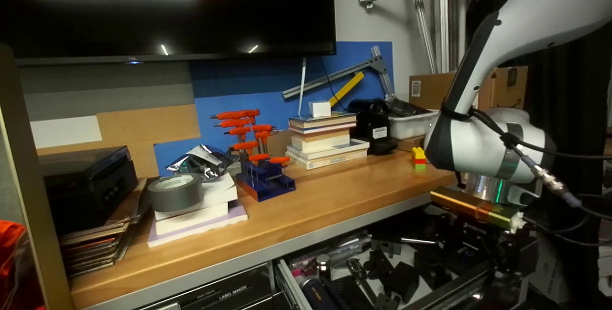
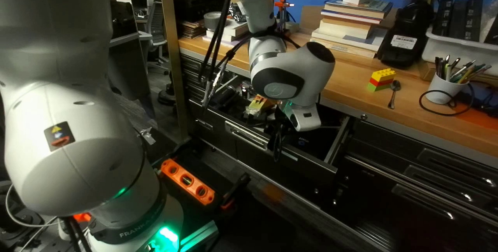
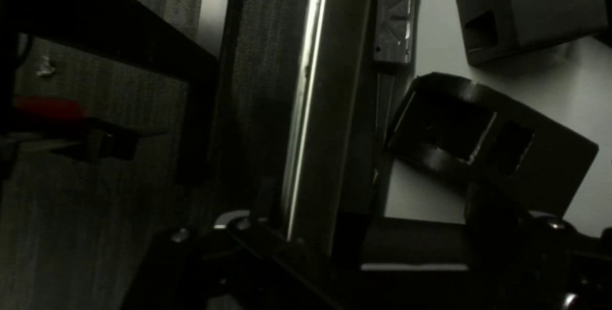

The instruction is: Pick up the black objects from the counter and put them in the open drawer and close it

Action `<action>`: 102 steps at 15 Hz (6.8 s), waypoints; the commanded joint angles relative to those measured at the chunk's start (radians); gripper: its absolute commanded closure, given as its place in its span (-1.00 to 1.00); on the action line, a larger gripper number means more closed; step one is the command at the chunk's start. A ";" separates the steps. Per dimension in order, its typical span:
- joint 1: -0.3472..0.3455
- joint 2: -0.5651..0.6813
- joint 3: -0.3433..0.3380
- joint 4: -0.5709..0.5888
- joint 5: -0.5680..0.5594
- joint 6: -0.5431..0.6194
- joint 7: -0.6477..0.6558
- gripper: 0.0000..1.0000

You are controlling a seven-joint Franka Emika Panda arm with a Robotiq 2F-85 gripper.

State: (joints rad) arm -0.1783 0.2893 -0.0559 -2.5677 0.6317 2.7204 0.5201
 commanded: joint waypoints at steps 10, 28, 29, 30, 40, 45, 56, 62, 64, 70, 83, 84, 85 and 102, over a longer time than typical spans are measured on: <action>0.015 0.183 0.263 0.264 0.267 0.181 -0.311 -1.00; 0.604 0.067 -0.599 0.015 -0.744 0.085 0.176 -1.00; 0.612 0.064 -0.592 0.023 -0.775 0.040 0.189 -1.00; 0.607 0.057 -0.569 0.027 -0.805 0.001 0.207 -1.00; 0.416 0.125 -0.228 0.085 -0.791 -0.090 0.242 -1.00; 0.391 0.233 -0.153 0.130 -0.684 0.078 0.324 -1.00; 0.346 0.331 -0.018 0.224 -0.277 0.402 0.402 -1.00; 0.318 0.430 0.077 0.376 -0.184 0.459 0.427 -1.00; 0.323 0.450 0.079 0.388 -0.180 0.464 0.428 -1.00; 0.494 0.353 -0.161 0.280 -0.262 0.313 0.405 -1.00; 0.450 -0.233 -0.518 0.072 -0.748 -0.130 -0.119 -1.00; 0.454 -0.289 -0.541 0.074 -0.796 -0.188 -0.140 -1.00; 0.452 -0.345 -0.554 0.078 -0.836 -0.246 -0.165 -1.00; -0.083 -1.044 -0.314 0.049 -0.835 -0.938 -0.752 -1.00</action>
State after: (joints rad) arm -0.2474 -0.6938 -0.3506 -2.5067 -0.2281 1.8409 -0.1368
